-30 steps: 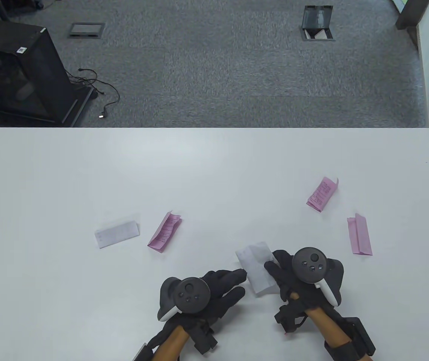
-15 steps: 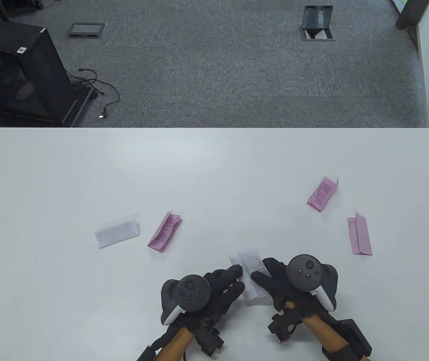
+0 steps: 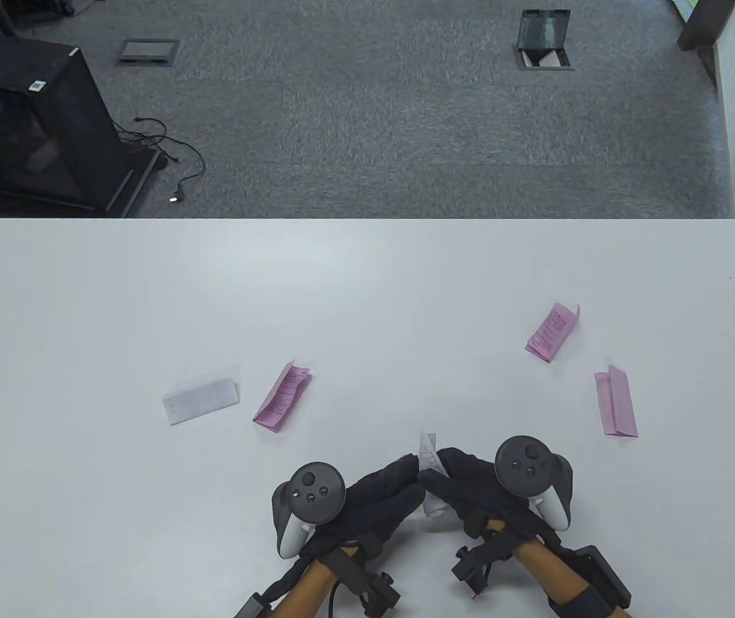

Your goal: Unfold folded invoices and stack

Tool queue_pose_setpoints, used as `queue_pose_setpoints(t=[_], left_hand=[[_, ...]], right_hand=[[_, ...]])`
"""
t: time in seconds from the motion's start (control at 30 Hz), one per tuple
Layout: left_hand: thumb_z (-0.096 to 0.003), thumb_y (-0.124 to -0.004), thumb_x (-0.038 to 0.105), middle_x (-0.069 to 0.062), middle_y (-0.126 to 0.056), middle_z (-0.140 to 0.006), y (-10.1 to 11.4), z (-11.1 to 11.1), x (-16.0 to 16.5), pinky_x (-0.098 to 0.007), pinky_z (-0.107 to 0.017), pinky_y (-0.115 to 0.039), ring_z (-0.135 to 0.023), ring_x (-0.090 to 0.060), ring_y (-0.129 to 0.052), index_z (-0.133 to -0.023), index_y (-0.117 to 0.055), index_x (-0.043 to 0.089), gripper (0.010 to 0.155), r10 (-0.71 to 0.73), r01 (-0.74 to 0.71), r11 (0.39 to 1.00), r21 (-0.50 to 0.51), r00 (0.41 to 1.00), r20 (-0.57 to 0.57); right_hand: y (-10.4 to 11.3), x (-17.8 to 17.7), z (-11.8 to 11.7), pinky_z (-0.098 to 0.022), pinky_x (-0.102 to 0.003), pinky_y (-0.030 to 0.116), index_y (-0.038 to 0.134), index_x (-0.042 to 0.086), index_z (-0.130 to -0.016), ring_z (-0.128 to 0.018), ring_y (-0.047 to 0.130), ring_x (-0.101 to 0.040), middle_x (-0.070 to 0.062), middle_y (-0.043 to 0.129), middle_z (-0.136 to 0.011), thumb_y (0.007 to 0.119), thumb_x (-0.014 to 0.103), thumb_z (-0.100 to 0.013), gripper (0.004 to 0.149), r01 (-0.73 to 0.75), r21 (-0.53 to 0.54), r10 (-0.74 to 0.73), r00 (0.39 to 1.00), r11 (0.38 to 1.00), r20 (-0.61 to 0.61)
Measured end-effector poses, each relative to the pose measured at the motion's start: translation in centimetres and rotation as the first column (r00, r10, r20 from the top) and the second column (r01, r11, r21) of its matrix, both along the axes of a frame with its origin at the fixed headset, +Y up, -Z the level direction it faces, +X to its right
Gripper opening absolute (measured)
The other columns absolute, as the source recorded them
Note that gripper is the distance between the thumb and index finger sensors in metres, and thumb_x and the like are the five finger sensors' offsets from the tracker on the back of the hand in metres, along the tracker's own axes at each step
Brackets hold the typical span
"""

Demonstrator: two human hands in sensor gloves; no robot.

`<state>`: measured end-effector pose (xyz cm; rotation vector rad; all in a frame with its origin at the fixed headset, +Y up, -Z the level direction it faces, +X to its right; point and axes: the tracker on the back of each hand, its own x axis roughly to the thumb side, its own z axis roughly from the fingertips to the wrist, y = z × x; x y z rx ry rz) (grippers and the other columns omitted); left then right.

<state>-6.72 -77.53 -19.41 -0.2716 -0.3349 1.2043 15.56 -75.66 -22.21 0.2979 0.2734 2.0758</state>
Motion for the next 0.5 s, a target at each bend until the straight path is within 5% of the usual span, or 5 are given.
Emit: queue_pose_setpoints(t=[0.27,0.5], left_hand=[[-0.0516,-0.073,0.057,-0.024,-0.079,-0.101,-0.93,-0.12,-0.24,-0.053,-0.057,-0.076,-0.082,-0.044,-0.084,-0.105,-0.062,0.009,0.073,0.155,-0.152,0.979,-0.134,0.988,0.008],[-0.0467,-0.079,0.062,-0.023,-0.081,-0.098,-0.79,0.14,-0.18,-0.055,-0.058,-0.074,-0.082,-0.044,-0.084,-0.105,-0.061,0.01,0.081,0.053,-0.06,0.986,-0.155,0.998,-0.045]], right_hand=[[-0.33,0.16,-0.24,-0.06,-0.055,0.066,0.08,0.016,-0.078,-0.053,0.094,-0.03,-0.003,0.095,-0.058,0.059,0.054,-0.046,0.054,0.097,-0.041,-0.098,0.994,0.994,-0.043],[-0.4,-0.41,-0.03,-0.059,-0.055,0.067,0.08,0.015,-0.079,-0.053,0.095,-0.03,-0.003,0.095,-0.059,0.065,0.045,-0.049,0.045,0.023,-0.015,-0.024,0.998,1.0,-0.065]])
